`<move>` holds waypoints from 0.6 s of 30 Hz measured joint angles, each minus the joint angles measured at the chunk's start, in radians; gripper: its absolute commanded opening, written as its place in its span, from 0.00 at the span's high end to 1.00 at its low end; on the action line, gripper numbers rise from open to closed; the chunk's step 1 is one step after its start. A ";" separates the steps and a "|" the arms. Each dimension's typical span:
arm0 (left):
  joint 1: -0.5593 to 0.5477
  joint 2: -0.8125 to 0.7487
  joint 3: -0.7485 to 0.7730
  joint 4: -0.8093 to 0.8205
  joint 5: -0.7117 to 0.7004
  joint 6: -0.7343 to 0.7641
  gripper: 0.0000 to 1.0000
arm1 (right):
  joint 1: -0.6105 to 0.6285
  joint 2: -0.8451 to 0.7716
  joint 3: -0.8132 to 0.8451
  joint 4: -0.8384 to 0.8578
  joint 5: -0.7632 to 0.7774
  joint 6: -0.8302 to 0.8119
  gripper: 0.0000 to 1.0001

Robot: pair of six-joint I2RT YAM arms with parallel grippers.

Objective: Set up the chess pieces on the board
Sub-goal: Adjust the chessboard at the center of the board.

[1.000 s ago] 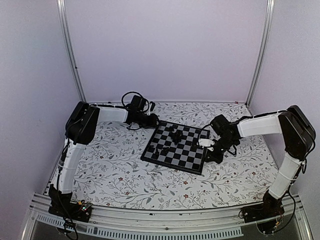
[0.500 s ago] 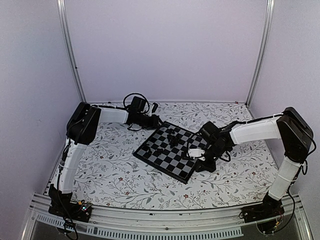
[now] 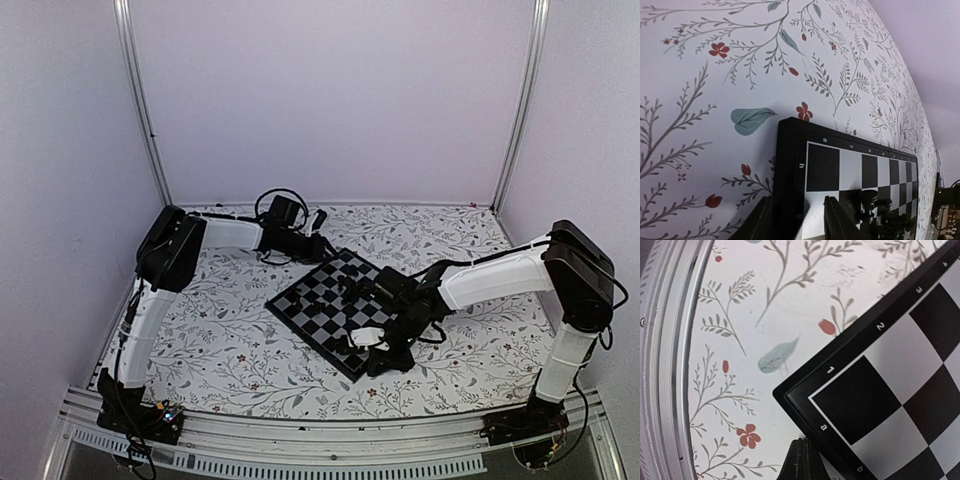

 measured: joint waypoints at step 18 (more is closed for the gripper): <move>-0.056 0.009 0.080 -0.084 -0.065 0.064 0.40 | 0.079 0.163 0.203 -0.091 -0.119 -0.036 1.00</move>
